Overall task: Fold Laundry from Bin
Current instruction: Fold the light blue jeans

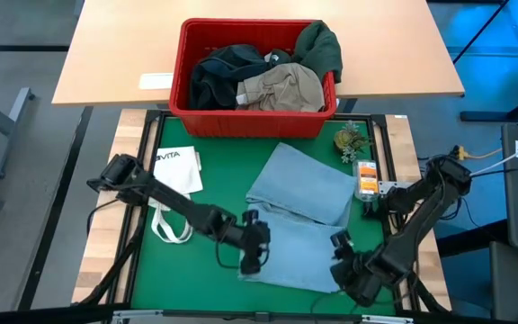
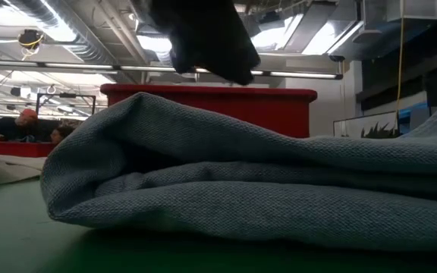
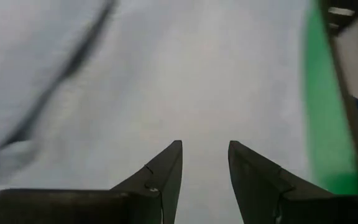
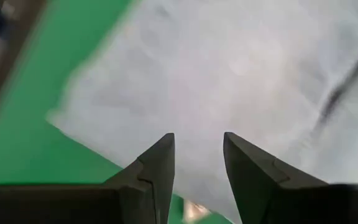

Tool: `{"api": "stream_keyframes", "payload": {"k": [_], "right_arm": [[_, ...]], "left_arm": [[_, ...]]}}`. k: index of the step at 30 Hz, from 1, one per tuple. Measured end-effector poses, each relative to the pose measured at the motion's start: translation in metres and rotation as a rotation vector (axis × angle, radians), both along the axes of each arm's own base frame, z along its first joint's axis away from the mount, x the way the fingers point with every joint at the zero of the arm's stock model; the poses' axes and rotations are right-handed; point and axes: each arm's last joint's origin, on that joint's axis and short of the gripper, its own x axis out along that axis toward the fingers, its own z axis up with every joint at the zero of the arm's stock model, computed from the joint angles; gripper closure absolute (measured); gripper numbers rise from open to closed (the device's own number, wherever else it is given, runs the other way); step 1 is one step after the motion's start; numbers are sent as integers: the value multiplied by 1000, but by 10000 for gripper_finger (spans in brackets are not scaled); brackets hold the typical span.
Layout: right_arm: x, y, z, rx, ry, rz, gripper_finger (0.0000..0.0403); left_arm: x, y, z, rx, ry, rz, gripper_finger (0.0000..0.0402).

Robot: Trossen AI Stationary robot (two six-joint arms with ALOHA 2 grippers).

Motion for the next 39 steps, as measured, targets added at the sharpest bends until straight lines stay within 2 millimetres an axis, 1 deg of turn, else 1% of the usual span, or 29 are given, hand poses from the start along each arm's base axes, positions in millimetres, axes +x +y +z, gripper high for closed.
{"api": "stream_keyframes", "payload": {"k": [3,7,9,11,13,17,20,22,28,30,32,35,39], "right_arm": [[0,-18,-6,-48,32,-47,265],[-6,-43,-22,-96,77,-123,265],[-11,-55,-35,-111,114,-172,265],[-15,-65,-49,-122,142,-209,265],[-19,-72,-63,-108,171,-228,265],[-25,-80,-89,-25,199,-255,265],[-28,-81,-100,5,181,-254,265],[-29,-81,-103,12,168,-252,265],[-29,-81,-104,18,171,-250,265],[-28,-80,-100,22,188,-254,265],[-26,-78,-90,33,225,-259,265],[-18,-74,-69,47,242,-261,265],[-6,-63,-42,83,185,-239,265]], "left_arm": [[5,23,-3,32,36,44,276],[7,49,-9,81,110,81,276],[7,60,-19,92,149,108,276],[3,71,-34,105,202,129,276],[2,80,-45,107,229,151,276],[-4,90,-68,105,294,182,276],[-7,93,-76,107,311,186,276],[-8,93,-78,110,309,184,276],[-9,93,-79,112,308,183,276],[-9,93,-78,111,306,182,276],[-9,93,-74,106,298,180,276],[-11,93,-62,85,296,170,276],[-5,88,-35,23,215,135,276]]}}
